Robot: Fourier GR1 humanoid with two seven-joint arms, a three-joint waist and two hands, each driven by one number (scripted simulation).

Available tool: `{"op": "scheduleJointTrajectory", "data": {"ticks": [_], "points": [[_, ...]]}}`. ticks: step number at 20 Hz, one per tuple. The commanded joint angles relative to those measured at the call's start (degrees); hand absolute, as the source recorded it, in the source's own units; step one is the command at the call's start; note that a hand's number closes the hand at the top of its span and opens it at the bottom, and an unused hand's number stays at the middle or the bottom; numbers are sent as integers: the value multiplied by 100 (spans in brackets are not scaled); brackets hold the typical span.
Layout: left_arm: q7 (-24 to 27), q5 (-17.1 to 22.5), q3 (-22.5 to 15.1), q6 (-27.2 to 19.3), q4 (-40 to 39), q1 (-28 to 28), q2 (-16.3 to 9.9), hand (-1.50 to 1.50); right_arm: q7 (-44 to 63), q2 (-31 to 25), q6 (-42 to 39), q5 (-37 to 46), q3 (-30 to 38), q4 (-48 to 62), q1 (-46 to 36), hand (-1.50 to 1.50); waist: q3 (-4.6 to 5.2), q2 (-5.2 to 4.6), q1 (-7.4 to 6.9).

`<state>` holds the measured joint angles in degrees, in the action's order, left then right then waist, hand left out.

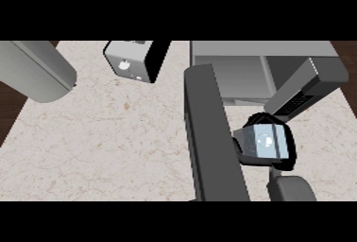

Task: Pick up the milk, place it into the microwave and close the microwave

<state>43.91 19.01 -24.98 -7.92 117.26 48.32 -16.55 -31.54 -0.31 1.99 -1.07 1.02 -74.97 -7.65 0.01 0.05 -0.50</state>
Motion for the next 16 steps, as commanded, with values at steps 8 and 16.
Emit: {"op": "scheduleJointTrajectory", "data": {"ticks": [8, 16], "points": [[297, 81, 174, 139, -655, -396, 86, -150, 258, 31, 1387, 352, -73, 1905, -1571, 150, -1, -13, -26], [-15, 256, 334, 156, -137, -159, -209, -150, -896, 28, 1562, 56, 869, 4643, -3197, 150, -12, -76, -193]]}}
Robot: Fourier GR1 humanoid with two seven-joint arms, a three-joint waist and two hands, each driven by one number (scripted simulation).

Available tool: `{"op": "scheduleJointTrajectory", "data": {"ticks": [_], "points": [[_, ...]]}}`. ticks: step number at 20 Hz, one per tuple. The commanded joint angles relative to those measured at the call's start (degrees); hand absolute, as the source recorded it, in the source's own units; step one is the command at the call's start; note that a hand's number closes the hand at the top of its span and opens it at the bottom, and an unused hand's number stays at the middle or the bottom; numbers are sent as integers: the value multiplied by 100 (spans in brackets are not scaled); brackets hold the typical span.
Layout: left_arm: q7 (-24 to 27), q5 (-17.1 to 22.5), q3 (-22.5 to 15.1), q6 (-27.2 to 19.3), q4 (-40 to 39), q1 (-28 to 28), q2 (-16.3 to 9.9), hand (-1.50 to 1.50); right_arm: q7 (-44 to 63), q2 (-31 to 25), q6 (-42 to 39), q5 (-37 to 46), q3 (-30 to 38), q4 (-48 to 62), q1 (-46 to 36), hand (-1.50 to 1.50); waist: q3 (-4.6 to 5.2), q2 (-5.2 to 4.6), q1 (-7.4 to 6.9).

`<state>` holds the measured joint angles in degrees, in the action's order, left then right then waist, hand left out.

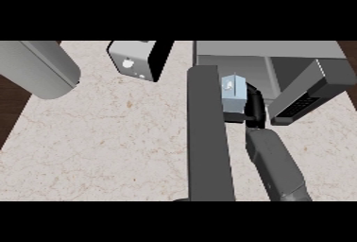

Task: Pick up the milk, place it into the microwave and close the microwave

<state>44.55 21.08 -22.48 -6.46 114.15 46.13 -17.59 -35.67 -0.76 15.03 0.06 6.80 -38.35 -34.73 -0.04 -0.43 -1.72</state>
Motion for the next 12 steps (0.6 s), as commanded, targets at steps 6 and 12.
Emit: {"op": "scheduleJointTrajectory", "data": {"ticks": [6, 12], "points": [[-28, -8, -40, 143, 115, 68, -137, -150, -637, -370, 762, 346, 381, 1982, -1021, 150, -14, -95, -234], [-11, -46, -50, 209, 111, 30, -184, -150, -718, -634, 963, 483, 440, 2516, -1393, 150, -25, -164, -397]]}}
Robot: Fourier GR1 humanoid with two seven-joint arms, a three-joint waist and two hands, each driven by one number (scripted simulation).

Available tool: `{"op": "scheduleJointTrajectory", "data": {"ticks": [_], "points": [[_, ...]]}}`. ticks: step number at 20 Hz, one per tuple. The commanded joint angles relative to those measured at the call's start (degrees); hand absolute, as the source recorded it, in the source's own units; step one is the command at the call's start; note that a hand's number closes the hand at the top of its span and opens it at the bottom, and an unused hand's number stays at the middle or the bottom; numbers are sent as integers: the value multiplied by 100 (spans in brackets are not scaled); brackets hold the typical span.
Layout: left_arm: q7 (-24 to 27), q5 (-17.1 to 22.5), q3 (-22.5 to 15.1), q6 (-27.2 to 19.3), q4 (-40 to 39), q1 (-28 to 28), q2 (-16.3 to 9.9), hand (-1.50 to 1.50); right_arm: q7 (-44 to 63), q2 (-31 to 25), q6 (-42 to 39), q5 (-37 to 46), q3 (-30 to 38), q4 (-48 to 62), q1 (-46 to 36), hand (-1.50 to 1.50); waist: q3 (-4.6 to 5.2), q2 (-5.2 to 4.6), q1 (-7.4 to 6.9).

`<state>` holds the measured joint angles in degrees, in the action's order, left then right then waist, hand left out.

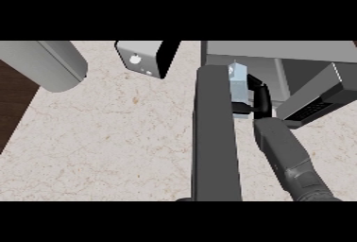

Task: Pick up the milk, place it into the microwave and close the microwave

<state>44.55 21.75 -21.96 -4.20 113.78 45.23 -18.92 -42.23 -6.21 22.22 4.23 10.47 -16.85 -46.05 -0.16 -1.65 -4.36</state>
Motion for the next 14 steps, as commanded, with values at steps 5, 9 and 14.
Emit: {"op": "scheduleJointTrajectory", "data": {"ticks": [5, 9, 14], "points": [[-61, -13, -4, 40, -102, -191, 9, -150, -319, -178, 650, 271, -6, 579, -382, 150, -11, -93, -157], [-136, 34, -25, 63, -49, -178, -15, -150, -448, -437, 971, 449, -84, 644, -586, 150, -15, -143, -244], [-82, 52, 64, 199, -29, -209, -142, -150, -503, -540, 1058, 294, 137, 650, -821, 150, -23, -163, -345]]}}
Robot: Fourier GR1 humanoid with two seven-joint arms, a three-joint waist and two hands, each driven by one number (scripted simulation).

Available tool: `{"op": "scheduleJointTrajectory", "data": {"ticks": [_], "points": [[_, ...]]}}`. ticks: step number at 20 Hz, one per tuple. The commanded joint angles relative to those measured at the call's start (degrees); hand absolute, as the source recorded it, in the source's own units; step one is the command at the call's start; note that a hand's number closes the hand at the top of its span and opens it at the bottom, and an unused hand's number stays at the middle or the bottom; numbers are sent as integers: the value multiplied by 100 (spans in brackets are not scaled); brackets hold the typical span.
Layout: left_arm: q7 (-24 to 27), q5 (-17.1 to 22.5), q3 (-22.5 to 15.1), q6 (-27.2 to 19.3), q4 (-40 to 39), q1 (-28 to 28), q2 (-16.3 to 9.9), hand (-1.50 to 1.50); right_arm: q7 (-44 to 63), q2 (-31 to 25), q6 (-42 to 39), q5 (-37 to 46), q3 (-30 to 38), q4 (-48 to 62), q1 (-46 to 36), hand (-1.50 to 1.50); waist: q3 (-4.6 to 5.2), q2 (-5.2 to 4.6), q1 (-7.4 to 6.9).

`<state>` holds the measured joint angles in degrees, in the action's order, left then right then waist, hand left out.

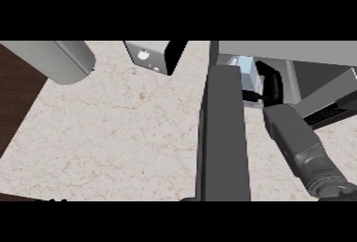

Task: Pick up the milk, place it into the microwave and close the microwave

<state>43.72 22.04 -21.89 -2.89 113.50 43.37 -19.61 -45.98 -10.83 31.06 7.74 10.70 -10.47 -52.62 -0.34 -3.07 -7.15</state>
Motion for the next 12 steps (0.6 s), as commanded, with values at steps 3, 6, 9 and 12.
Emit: {"op": "scheduleJointTrajectory", "data": {"ticks": [3, 6, 9, 12], "points": [[23, -6, 28, -9, 39, 1, 1, -150, -370, 5, 21, -244, 309, -69, -181, 150, -15, -39, -103], [-33, 1, 20, 113, -146, -45, -93, -150, -328, -68, 454, -170, 319, -60, -426, 150, 1, -44, -122], [-56, 72, 91, 104, -192, -220, -33, -150, -392, -45, 1072, -45, 288, -17, -434, 150, 7, -68, -116], [-41, 78, 96, 115, -210, -127, -59, -150, -311, -154, 1470, -89, 416, 10, -436, 150, 2, -87, -185]]}}
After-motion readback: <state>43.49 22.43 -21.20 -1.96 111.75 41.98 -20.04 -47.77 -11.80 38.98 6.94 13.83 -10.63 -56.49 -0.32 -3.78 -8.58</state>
